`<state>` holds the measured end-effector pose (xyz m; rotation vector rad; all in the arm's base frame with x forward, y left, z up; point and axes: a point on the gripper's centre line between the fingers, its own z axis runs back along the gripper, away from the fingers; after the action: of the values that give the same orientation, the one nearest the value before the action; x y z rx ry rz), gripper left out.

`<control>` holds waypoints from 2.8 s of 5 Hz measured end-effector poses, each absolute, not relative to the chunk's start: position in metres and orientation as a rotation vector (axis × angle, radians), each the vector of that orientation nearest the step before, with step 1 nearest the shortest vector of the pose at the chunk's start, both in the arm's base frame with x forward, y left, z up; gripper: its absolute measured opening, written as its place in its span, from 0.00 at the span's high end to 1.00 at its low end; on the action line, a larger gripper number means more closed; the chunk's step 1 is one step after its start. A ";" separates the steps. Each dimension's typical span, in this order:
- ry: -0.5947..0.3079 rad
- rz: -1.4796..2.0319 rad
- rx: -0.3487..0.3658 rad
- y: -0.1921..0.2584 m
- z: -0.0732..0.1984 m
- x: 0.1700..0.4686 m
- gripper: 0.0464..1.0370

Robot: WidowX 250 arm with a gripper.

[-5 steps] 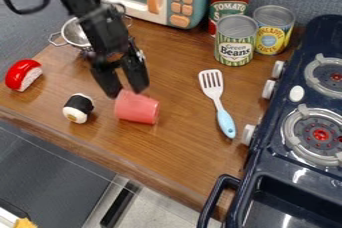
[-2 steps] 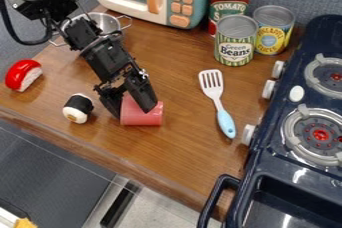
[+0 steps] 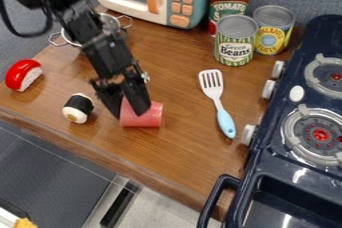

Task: Put the red cup upright

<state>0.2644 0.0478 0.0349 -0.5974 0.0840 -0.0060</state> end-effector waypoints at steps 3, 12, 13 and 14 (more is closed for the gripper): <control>0.026 0.090 -0.495 0.052 0.049 0.263 0.98; 0.211 -0.037 0.002 0.056 0.058 0.284 0.78; 0.203 -0.034 -0.006 0.055 0.058 0.286 0.49; 0.203 -0.025 -0.016 0.054 0.058 0.285 0.17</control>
<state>0.2855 0.0539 0.0577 -0.0162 0.2029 -0.0251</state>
